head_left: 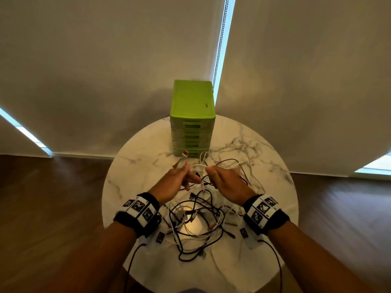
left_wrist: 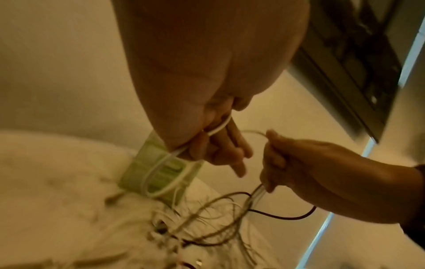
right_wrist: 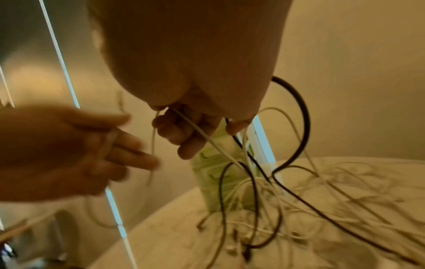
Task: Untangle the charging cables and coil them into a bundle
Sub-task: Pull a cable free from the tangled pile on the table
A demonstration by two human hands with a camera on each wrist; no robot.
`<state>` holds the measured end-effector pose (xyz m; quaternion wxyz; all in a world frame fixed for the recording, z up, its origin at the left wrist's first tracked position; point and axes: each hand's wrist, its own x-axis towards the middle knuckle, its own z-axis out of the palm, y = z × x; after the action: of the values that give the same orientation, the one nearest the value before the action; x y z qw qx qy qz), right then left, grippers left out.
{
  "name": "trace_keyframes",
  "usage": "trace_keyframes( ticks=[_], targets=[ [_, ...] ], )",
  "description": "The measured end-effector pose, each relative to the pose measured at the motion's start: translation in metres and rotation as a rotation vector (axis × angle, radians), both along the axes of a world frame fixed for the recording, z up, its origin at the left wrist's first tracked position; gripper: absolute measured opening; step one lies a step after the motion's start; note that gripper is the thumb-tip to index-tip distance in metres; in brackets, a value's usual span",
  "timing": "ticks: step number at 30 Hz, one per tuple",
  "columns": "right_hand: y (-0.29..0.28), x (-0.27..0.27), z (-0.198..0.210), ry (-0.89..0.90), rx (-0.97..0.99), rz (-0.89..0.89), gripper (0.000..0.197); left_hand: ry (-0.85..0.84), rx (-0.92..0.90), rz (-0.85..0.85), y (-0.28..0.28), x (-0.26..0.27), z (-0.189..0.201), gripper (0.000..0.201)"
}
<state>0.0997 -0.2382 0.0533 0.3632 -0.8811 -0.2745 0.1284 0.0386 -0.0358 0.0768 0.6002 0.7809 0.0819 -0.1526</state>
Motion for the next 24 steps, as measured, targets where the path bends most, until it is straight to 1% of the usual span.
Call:
trace_keyframes(
  ticks=[2,5,7,9,11,13,16,17,18,19,21,22,23,24],
  targets=[
    [0.013,-0.016,0.013,0.029,0.007,0.069,0.037,0.032,-0.127,0.098,-0.012,0.005,-0.007,0.057],
    [0.024,-0.034,0.013,0.087,0.030,0.116,0.035,-0.070,-0.263,0.175,-0.021,0.016,-0.010,0.056],
    [0.025,-0.039,0.005,0.147,0.075,0.085,0.036,-0.133,-0.323,0.216,-0.024,0.019,-0.005,0.055],
    [0.019,-0.037,-0.004,0.179,0.094,0.045,0.037,-0.171,-0.466,0.290,-0.025,0.021,0.007,0.047],
    [0.008,-0.030,-0.013,0.131,0.025,0.059,0.037,-0.224,-0.611,0.350,-0.018,0.023,0.019,0.042],
    [-0.010,-0.020,-0.027,0.101,-0.082,0.081,0.033,-0.303,-0.682,0.416,0.001,0.027,0.031,0.041],
    [-0.039,-0.004,-0.045,0.111,-0.168,0.038,0.039,-0.415,-0.780,0.511,0.037,0.035,0.052,0.043],
    [-0.046,0.000,-0.047,0.110,-0.188,0.027,0.039,-0.447,-0.770,0.526,0.046,0.037,0.058,0.044],
    [-0.049,0.004,-0.045,0.111,-0.209,0.020,0.038,-0.475,-0.715,0.526,0.052,0.037,0.061,0.044],
    [-0.049,0.007,-0.042,0.118,-0.222,0.003,0.037,-0.486,-0.606,0.501,0.055,0.034,0.063,0.044],
    [-0.040,0.013,-0.031,0.112,-0.199,-0.050,0.038,-0.442,-0.237,0.397,0.049,0.026,0.054,0.045],
    [-0.032,0.015,-0.024,0.097,-0.172,-0.074,0.040,-0.387,-0.059,0.309,0.043,0.021,0.045,0.045],
    [-0.022,0.014,-0.015,0.077,-0.134,-0.084,0.041,-0.318,0.057,0.205,0.035,0.016,0.035,0.045],
    [-0.012,0.013,-0.006,0.061,-0.093,-0.078,0.040,-0.250,0.131,0.101,0.027,0.013,0.024,0.046]
  ],
)
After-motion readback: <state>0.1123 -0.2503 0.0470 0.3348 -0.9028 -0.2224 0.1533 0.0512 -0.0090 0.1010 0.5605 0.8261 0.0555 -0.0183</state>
